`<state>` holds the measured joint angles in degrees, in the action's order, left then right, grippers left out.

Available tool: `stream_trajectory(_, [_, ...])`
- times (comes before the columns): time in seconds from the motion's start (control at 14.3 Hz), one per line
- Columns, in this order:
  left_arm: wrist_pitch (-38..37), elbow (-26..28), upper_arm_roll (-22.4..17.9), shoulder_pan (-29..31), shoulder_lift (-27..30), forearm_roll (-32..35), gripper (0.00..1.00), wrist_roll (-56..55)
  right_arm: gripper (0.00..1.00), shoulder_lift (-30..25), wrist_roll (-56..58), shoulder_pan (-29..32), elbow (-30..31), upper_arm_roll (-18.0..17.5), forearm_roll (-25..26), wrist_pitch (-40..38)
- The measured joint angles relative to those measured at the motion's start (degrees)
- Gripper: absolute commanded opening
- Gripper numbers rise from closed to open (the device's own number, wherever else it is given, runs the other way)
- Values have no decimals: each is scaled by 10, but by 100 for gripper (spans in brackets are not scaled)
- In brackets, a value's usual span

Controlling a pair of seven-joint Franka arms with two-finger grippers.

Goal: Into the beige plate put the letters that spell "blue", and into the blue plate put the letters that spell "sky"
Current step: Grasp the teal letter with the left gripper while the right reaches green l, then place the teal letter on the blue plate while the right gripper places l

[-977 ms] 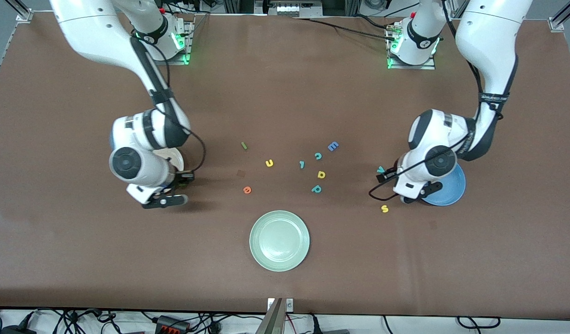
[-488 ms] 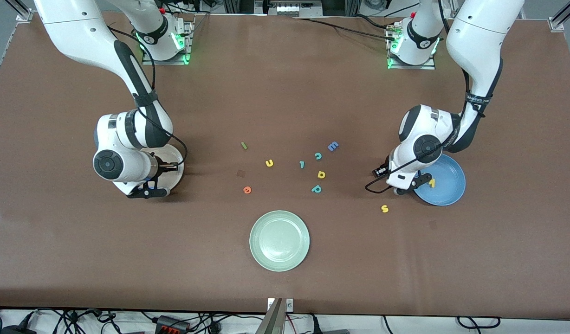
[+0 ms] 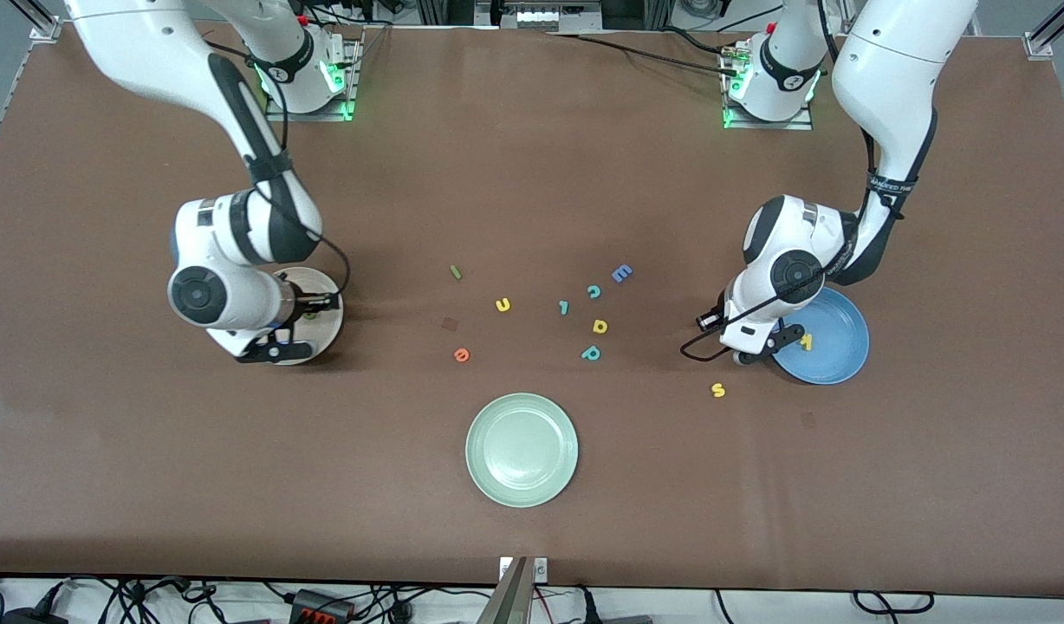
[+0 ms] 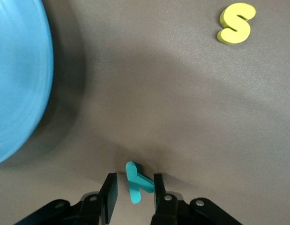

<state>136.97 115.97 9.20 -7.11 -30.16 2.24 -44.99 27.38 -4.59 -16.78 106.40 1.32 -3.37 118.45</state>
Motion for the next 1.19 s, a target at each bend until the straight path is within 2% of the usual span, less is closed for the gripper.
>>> stream_trajectory(0.28, [14,0,1,0,-8,0,38,0,100,2,-10,-69,7,-72,-1,46])
stream_trajectory(0.49, [15,0,1,0,-8,0,37,0,94,12,-36,-117,13,-76,-1,71])
stream_trajectory(0.7, [16,0,1,0,-8,0,18,0,88,38,-47,-145,15,-76,-1,110])
stream_trajectory(0.77, [16,-1,2,0,-7,0,12,1,78,48,-49,-149,15,-76,-1,122])
stream_trajectory(0.84, [16,0,1,0,-6,0,9,2,74,57,-49,-150,15,-76,-1,132])
stream_trajectory(0.98, [16,-1,1,1,-6,0,9,7,69,69,-49,-150,15,-74,-1,148])
stream_trajectory(1.05, [15,-1,1,2,-6,0,9,12,61,73,-49,-150,15,-73,-1,152])
stream_trajectory(1.19, [-12,-5,-2,7,1,0,9,26,52,75,-49,-150,15,-72,-1,154])
